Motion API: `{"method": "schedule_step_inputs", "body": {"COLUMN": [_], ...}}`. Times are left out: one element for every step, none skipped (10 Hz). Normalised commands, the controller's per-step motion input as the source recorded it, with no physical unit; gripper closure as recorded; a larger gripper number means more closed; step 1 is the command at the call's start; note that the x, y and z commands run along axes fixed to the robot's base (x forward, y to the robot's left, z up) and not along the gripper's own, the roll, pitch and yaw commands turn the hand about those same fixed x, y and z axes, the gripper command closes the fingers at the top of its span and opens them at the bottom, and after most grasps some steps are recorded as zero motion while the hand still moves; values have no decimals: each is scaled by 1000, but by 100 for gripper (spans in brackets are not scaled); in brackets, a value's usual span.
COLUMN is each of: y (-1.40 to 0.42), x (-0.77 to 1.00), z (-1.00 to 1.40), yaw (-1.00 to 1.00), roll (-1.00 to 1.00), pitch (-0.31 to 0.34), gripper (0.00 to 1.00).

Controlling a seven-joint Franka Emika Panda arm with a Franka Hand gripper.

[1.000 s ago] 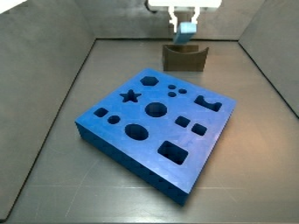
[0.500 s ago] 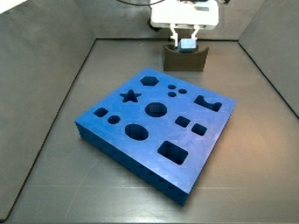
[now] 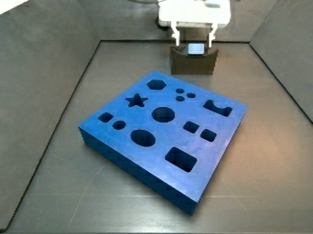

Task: Pick up the rectangle object. Move up. Place the rectangle object on the fixture. Regrasp the rectangle object. Move to above the board. Insert the rectangle object.
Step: Regrasp the rectangle object.

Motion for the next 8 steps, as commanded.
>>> {"method": "schedule_step_inputs", "body": {"y": [2, -7, -7, -6, -8, -4, -1, -2], "x": [-29, -32, -36, -49, -43, -37, -35, -32], "z": [1000, 1000, 1000, 933, 712, 547, 432, 206], "yaw": [23, 15, 10, 0, -11, -16, -18, -23], "roll": [45, 75, 90, 93, 99, 97, 98, 95], "pitch": [65, 76, 83, 93, 92, 96, 99, 104], "gripper": [0, 0, 0, 0, 0, 0, 0, 0]}}
